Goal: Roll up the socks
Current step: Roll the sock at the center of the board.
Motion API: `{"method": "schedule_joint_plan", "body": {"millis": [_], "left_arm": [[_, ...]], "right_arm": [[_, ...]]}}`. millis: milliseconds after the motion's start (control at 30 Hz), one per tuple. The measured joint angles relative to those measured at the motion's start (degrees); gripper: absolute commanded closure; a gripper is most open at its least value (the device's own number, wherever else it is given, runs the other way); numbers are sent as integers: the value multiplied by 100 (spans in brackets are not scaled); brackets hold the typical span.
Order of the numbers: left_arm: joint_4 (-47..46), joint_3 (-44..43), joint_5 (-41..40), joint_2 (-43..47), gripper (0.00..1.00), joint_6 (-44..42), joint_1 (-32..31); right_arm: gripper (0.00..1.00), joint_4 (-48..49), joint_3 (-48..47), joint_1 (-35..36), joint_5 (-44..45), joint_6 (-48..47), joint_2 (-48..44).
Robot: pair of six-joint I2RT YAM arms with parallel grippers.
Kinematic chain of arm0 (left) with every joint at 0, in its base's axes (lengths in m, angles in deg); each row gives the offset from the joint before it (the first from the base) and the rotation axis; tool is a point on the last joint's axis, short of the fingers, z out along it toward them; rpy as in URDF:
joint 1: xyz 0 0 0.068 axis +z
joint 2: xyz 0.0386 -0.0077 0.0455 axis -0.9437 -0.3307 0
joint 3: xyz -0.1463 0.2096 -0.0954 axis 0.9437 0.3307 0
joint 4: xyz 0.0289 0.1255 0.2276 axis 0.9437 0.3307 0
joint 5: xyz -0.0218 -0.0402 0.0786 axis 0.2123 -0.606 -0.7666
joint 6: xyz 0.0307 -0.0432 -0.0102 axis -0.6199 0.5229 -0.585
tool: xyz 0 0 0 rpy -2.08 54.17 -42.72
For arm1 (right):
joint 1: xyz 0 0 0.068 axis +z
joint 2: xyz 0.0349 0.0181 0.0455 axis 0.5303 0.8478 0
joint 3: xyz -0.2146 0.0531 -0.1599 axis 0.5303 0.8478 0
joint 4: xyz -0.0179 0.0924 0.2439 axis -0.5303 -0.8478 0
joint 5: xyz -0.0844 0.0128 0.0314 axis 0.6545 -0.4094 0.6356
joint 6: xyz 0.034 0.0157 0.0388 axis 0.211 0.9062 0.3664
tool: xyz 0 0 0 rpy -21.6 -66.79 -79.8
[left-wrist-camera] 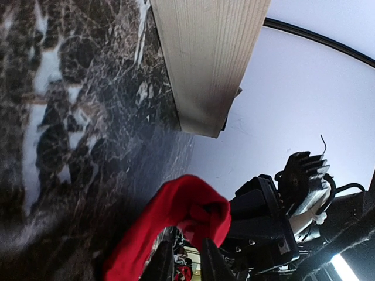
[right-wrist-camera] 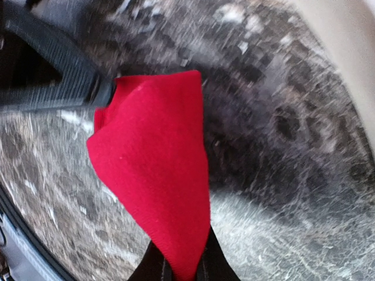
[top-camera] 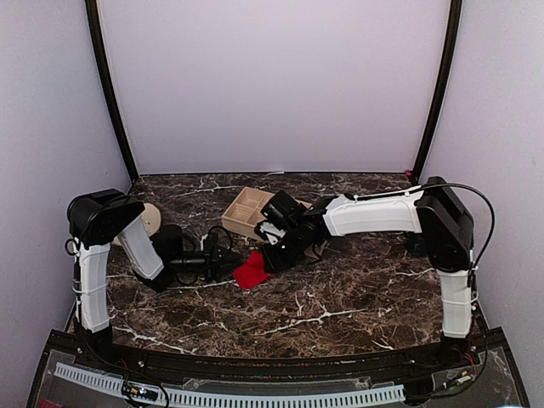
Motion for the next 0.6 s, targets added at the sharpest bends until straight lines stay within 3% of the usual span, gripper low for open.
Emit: {"method": "schedule_joint_plan", "body": {"millis": [367,600], "left_arm": [[3169,-428,-96,905,81,-2083,22],[4336,-575,-81,1147,77,-2883,-94]], "right_arm": [[99,-699,284,0,-1272,-918,0],[98,-861,260,7,-1034,-1287,0]]}}
